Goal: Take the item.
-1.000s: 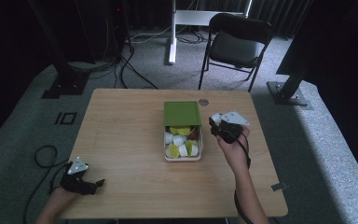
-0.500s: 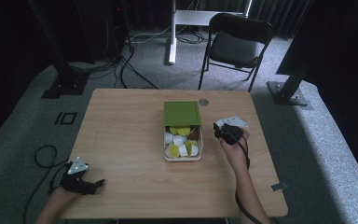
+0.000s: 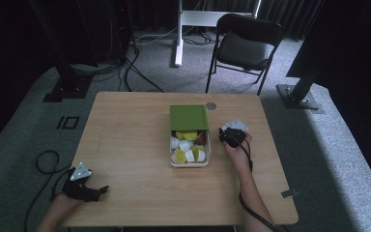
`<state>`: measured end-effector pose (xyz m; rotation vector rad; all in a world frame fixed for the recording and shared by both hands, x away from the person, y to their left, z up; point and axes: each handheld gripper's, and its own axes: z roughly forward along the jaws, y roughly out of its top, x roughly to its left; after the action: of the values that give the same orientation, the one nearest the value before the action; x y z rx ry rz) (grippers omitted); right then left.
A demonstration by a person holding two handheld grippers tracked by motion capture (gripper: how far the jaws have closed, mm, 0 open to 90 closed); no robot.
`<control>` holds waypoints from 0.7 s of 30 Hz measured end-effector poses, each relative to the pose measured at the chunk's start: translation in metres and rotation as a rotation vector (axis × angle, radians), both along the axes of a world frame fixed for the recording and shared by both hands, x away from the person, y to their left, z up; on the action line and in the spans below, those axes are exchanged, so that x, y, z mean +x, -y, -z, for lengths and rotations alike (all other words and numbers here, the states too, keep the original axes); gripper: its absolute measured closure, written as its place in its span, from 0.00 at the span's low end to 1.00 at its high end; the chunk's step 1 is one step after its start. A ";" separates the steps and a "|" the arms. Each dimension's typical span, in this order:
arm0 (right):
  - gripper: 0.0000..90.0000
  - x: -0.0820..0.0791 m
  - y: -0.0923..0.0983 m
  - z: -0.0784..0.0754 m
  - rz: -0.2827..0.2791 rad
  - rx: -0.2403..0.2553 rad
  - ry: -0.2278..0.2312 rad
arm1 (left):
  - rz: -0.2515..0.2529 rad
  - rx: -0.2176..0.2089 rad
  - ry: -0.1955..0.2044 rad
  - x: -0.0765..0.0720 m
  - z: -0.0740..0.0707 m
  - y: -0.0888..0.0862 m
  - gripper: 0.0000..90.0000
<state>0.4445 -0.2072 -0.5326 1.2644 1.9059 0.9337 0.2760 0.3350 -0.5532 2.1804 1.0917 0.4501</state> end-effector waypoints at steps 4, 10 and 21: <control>0.63 0.008 0.000 0.007 0.012 -0.006 -0.008 | 0.000 0.000 0.000 0.000 0.000 0.000 0.01; 0.63 0.016 0.000 0.014 0.017 -0.003 -0.030 | 0.000 0.000 0.000 0.000 0.000 0.000 0.01; 0.55 0.015 -0.005 0.020 -0.007 -0.010 -0.048 | 0.000 0.000 0.000 0.000 0.000 0.000 0.01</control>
<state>0.4600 -0.2018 -0.5528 1.2860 1.9506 0.9041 0.2760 0.3350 -0.5532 2.1804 1.0916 0.4503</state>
